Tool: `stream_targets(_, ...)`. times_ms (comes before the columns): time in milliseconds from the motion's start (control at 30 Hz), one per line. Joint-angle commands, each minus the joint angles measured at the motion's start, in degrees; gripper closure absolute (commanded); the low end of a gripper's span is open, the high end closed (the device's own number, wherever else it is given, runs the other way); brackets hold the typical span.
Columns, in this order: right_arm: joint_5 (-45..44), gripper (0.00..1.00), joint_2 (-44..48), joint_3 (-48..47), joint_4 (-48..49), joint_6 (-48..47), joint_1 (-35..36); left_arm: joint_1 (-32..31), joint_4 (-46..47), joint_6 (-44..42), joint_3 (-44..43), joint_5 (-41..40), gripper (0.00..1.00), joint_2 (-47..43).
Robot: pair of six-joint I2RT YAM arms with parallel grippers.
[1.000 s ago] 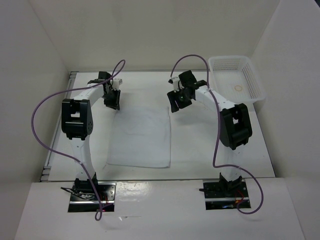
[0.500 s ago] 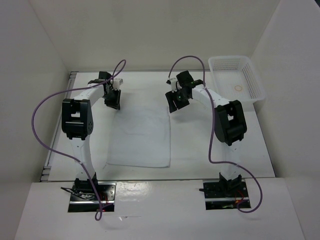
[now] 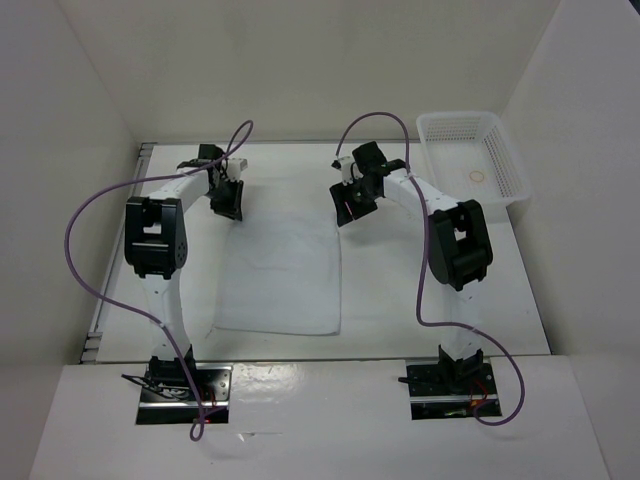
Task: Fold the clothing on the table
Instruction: Fold the skirt
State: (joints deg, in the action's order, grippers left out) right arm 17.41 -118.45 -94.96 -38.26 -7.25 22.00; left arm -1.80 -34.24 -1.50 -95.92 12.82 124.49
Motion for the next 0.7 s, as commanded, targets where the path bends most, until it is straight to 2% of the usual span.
stream_targets(0,1.0,0.37,0.0,-2.6,0.1,0.4,0.4,-0.7,0.8,-0.7,-1.1,2.6,0.69,1.7)
stream_targets(133,1.0,0.37,-0.6,-2.6,0.1,0.4,0.4,-0.7,0.8,-0.7,-2.2,2.6,0.75,2.3)
stream_targets(233,1.0,0.37,-1.2,-3.2,0.1,0.4,0.4,-0.7,0.8,-0.7,-2.2,1.9,0.85,2.3)
stream_targets(267,1.5,0.37,-1.2,-3.2,0.1,0.4,0.4,-0.7,0.8,-0.7,-2.2,1.4,0.91,2.3)
stream_targets(367,2.1,0.37,-1.9,-4.4,0.1,0.9,0.4,-0.7,0.8,-0.7,-1.6,0.8,0.97,2.3)
stream_targets(467,3.2,0.37,-3.2,-5.1,0.1,0.9,0.4,-0.7,1.4,-0.2,-0.1,0.2,1.00,1.8)
stream_targets(667,4.9,0.37,-7.5,-8.3,0.1,2.1,0.4,-0.7,1.4,0.4,3.2,0.2,1.00,-0.6)
